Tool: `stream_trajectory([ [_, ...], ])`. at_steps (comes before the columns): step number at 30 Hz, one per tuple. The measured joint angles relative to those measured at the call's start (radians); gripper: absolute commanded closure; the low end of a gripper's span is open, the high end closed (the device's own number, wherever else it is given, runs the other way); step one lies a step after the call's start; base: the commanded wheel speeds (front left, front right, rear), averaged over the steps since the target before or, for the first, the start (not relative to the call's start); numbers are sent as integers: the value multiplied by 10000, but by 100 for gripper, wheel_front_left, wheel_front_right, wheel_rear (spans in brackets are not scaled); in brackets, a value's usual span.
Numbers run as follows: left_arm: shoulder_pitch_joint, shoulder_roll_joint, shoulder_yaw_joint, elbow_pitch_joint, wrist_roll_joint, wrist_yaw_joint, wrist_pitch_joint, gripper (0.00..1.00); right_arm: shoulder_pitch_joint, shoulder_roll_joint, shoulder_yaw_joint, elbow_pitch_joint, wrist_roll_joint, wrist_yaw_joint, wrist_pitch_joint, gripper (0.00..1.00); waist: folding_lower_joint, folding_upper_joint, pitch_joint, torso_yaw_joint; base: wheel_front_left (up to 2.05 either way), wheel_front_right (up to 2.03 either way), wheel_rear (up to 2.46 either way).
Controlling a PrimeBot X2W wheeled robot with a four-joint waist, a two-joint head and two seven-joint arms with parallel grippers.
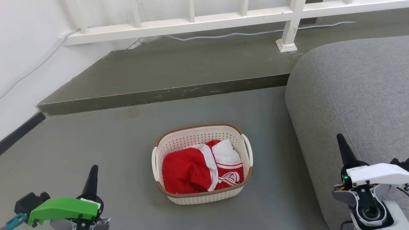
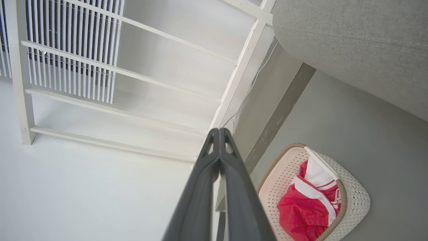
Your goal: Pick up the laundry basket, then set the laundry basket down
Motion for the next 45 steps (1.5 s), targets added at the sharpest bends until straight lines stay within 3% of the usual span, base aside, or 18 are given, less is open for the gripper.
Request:
stream_trajectory([
  [31,-391,-96,915,414,-3593,-625,796,100,-280,125,-976,378,3795,713,756,100,0,0,-243,13,0,0,0],
  [45,-453,-123,951,487,-3624,-631,825,100,-332,130,-1005,472,3854,784,826,100,0,-1,-246,12,0,0,0],
])
